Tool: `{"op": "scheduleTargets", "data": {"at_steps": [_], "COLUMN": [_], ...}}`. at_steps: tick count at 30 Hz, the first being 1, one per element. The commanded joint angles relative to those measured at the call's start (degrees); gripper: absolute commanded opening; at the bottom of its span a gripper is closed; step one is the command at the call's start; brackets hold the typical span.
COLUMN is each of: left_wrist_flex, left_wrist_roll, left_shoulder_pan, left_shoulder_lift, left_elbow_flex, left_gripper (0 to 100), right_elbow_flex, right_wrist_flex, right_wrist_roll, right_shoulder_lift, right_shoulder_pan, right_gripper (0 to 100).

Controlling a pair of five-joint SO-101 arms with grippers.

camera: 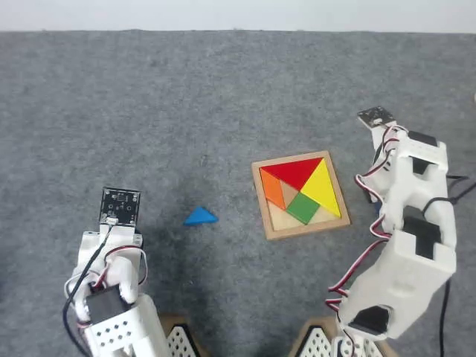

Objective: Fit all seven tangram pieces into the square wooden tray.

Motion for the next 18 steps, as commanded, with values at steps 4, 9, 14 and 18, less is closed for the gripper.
{"op": "scheduleTargets", "data": {"at_steps": [4,9,14,18], "left_wrist_flex": [-0.62,-0.62,-0.62,-0.70], "left_wrist_roll": [-0.09,-0.09,-0.09,-0.09], "left_shoulder_pan": [-0.09,-0.09,-0.09,-0.09], "left_shoulder_lift": [-0.35,-0.35,-0.35,-0.35], "left_elbow_flex": [-0.40,-0.40,-0.40,-0.40], "left_gripper": [13,13,13,13], "right_elbow_flex": [-0.26,-0.18,3.34,8.00], "right_wrist_flex": [0.75,5.85,7.69,7.87], "right_wrist_roll": [-3.25,-0.88,2.11,6.59], "right_shoulder_lift": [-6.90,-13.93,-21.49,-26.86], "right_shoulder_pan": [1.19,2.59,1.19,-4.62], "right_gripper": [15.4,15.4,15.4,15.4]}}
